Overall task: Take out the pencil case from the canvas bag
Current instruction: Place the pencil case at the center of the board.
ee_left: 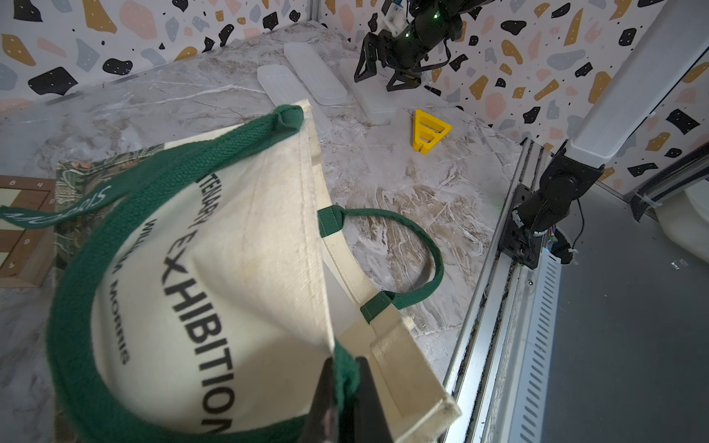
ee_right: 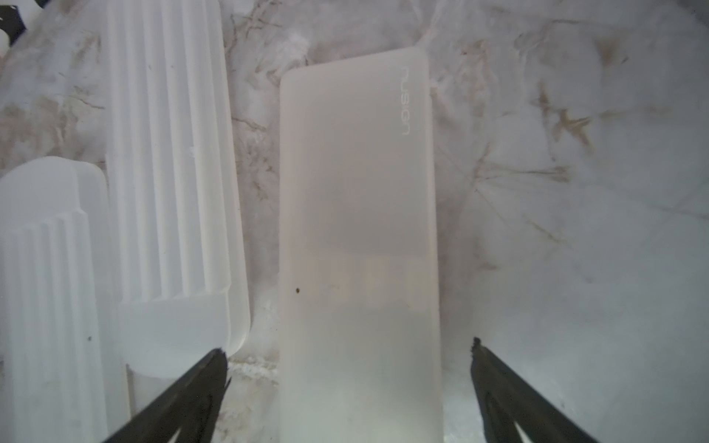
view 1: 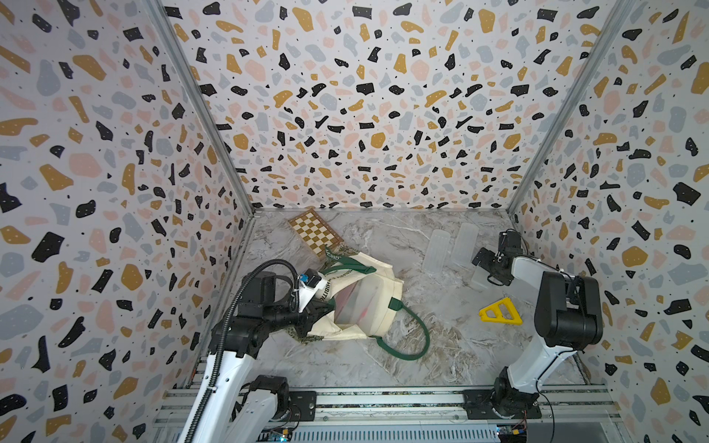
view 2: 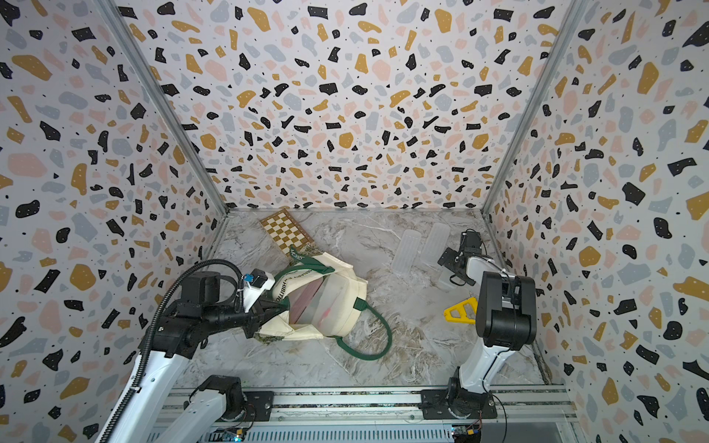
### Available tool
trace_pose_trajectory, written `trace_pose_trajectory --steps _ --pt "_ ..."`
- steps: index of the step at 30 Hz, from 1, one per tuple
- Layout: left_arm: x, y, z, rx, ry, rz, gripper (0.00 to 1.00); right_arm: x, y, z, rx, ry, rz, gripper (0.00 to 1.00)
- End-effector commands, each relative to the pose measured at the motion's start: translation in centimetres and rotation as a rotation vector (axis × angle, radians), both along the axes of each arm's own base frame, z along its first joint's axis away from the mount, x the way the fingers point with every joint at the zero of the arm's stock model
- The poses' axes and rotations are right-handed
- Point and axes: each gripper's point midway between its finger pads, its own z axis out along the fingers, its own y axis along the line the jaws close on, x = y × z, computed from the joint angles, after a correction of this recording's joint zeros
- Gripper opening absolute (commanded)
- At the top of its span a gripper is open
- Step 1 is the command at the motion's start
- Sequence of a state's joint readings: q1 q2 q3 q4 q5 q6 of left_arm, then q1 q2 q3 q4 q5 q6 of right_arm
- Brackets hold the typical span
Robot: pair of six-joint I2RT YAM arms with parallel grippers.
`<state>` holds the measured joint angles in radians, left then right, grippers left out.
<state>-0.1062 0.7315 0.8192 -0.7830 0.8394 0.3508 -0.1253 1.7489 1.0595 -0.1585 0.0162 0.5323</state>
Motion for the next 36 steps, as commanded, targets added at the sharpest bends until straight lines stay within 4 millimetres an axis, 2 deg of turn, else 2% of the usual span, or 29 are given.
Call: trace_pose_trajectory --steps 1,8,19,25,36 --pt "0.4 0.0 0.7 -0.014 -0.035 0.005 0.0 -0.3 0.3 3.0 -0.01 -0.061 -0.012 1.0" --pt "0.4 0.1 0.7 -0.007 -0.036 0.007 0.0 -1.5 1.7 5.8 -0.026 -0.118 0.011 1.0" --pt "0.1 0.1 0.8 -0.003 -0.024 0.001 0.0 -4.4 7.3 9.8 -0.005 -0.236 0.123 1.0" --pt "0.1 0.1 1.2 -0.003 -0.021 0.0 0.0 -6.6 10.4 11.7 0.022 -0.299 0.203 1.0" --pt "-0.2 0.0 1.3 -0.013 -0.021 -0.01 0.0 -11.8 15.4 13.0 0.068 -0.354 0.329 1.0"
